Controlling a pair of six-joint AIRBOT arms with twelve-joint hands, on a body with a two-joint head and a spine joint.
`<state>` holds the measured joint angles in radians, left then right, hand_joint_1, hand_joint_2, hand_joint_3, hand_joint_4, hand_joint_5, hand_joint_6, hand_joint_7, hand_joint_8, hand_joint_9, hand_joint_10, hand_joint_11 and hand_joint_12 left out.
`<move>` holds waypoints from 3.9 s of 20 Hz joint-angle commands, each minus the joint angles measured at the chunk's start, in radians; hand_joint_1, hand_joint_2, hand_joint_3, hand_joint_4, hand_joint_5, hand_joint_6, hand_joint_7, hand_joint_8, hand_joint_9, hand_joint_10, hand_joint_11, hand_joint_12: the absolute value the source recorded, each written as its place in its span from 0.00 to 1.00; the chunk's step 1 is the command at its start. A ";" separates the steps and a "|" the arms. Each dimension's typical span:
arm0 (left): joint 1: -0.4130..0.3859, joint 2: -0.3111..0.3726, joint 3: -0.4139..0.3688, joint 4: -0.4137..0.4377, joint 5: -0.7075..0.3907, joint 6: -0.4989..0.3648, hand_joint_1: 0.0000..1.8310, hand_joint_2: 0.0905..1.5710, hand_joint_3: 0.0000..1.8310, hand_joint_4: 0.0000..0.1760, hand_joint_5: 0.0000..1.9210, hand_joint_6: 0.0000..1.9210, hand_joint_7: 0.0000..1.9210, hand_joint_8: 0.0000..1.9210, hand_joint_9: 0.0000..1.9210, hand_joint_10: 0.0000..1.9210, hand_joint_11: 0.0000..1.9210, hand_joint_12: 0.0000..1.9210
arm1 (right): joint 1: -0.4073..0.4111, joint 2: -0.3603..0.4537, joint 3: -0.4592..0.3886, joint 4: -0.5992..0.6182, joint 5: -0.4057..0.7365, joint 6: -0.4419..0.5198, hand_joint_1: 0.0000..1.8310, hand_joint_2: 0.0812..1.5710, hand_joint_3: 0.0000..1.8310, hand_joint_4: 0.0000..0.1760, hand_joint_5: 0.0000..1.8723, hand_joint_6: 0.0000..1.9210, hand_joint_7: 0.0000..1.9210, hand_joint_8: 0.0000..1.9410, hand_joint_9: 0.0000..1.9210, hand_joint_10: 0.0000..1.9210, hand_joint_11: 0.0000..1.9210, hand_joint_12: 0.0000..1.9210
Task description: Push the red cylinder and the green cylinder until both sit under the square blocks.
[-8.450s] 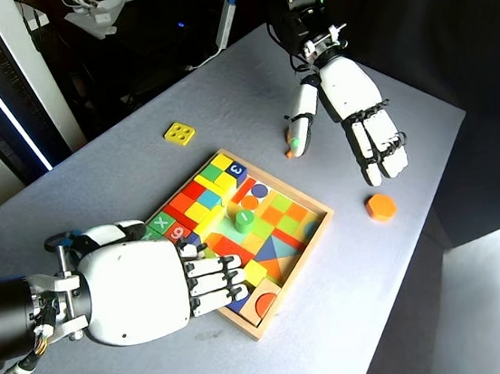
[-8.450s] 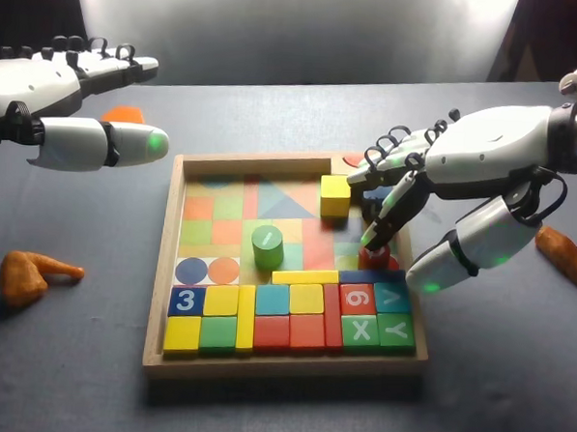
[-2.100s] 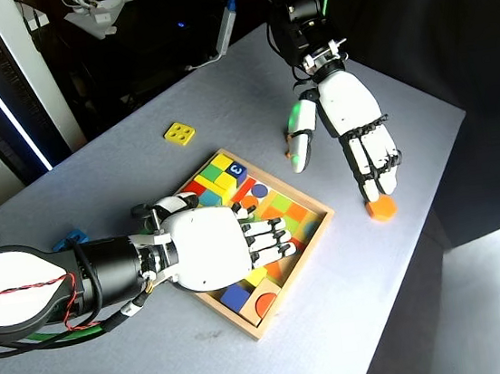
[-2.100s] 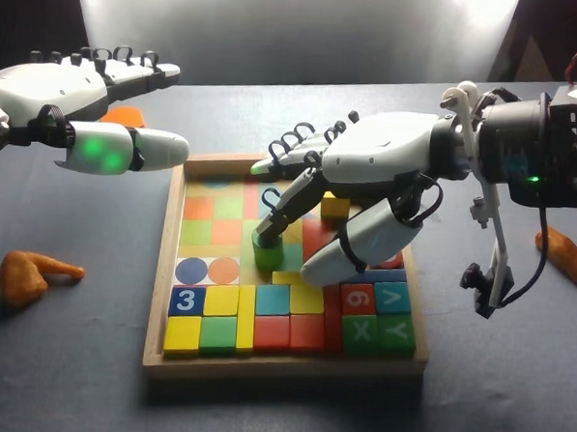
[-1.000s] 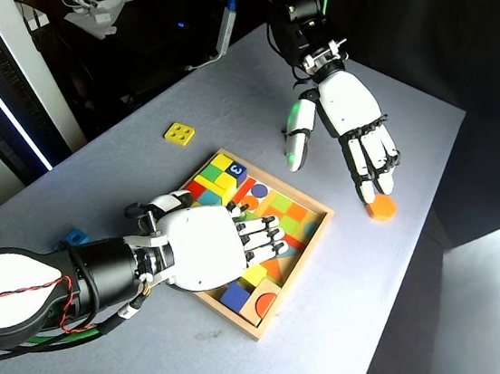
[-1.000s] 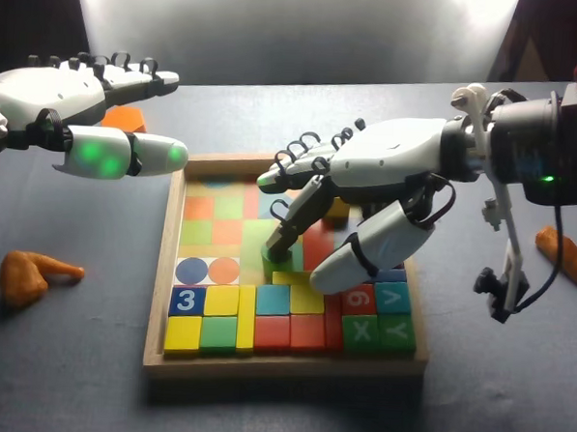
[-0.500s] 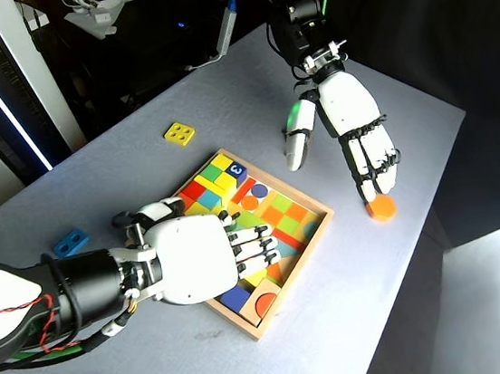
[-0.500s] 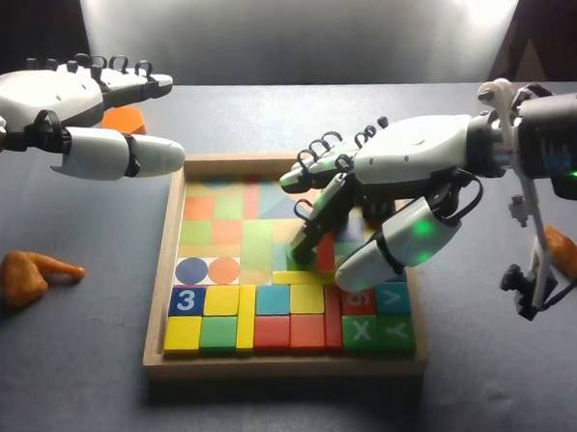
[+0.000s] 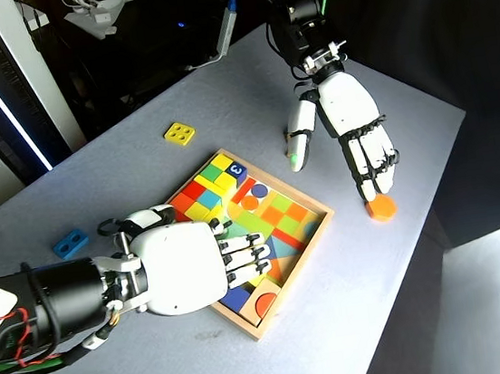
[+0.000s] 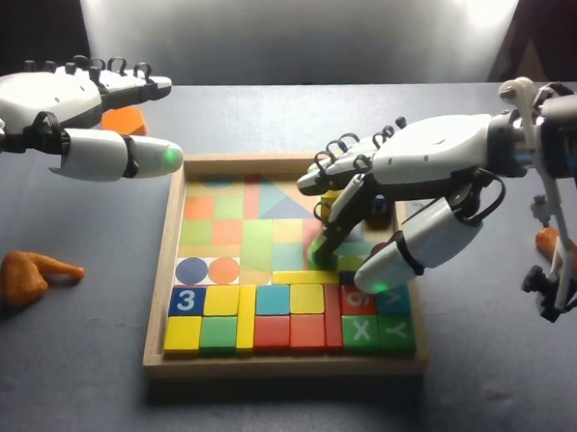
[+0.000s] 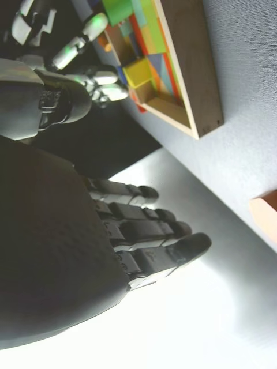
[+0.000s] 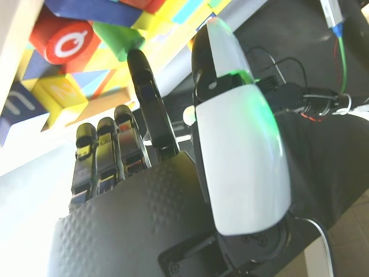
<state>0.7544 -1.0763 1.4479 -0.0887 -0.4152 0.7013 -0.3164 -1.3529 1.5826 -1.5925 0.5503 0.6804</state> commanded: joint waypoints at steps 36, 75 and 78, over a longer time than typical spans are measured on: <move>0.016 0.010 0.002 -0.046 -0.116 0.005 0.00 0.68 0.00 0.55 0.03 0.00 0.01 0.00 0.02 0.00 0.00 0.20 | -0.038 0.084 -0.068 -0.021 0.035 0.069 0.19 0.68 0.00 0.66 0.39 0.00 0.03 0.00 0.00 0.00 0.00 0.15; 0.085 0.082 -0.086 -0.146 -0.310 0.000 0.00 0.68 0.00 0.63 0.03 0.00 0.00 0.00 0.00 0.00 0.00 0.00 | 0.051 0.272 -0.182 0.522 0.093 -0.319 0.16 0.71 0.02 0.00 0.30 0.00 0.04 0.00 0.00 0.00 0.00 0.00; 0.114 0.126 -0.149 -0.152 -0.445 -0.013 0.00 0.65 0.00 0.76 0.04 0.01 0.01 0.00 0.00 0.00 0.01 0.00 | -0.019 0.313 -0.206 0.817 0.174 -0.501 0.15 0.72 0.01 0.31 0.24 0.00 0.07 0.01 0.01 0.00 0.00 0.00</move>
<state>0.8757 -0.9554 1.2934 -0.2264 -0.7017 0.6952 -0.3496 -1.0473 1.3773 -0.8478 0.6205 0.1795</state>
